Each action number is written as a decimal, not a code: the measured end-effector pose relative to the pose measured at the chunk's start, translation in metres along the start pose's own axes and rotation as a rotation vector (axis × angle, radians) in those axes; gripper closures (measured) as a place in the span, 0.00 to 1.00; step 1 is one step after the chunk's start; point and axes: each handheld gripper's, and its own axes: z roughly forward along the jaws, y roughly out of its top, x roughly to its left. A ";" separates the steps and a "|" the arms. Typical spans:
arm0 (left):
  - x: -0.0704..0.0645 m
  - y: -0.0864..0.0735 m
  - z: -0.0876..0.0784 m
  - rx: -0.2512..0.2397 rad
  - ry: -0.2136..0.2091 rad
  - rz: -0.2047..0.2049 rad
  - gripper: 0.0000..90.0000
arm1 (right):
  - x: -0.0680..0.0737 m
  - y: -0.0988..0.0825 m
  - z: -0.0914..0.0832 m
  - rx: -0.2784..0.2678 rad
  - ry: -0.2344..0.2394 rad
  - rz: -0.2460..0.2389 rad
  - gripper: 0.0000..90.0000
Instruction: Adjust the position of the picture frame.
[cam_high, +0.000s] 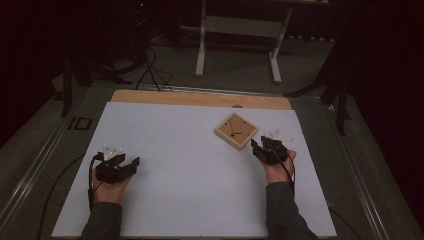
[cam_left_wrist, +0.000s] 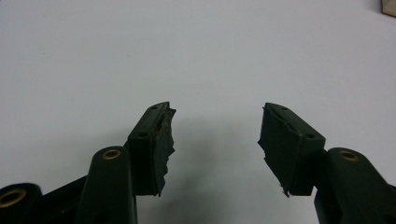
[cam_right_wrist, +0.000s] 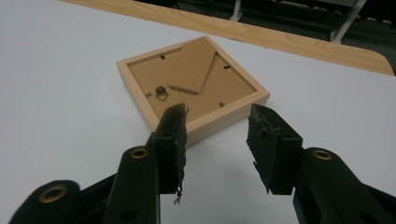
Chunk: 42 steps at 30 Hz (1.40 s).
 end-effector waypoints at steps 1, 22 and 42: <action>0.000 0.000 0.000 -0.001 0.000 0.000 0.48 | 0.000 0.000 0.001 0.001 0.000 0.001 0.63; 0.003 0.000 -0.002 -0.022 0.013 -0.022 0.48 | 0.006 0.003 0.040 0.059 0.000 0.009 0.60; 0.004 0.000 -0.001 -0.021 0.015 -0.026 0.48 | 0.008 -0.001 0.071 0.127 0.030 0.127 0.47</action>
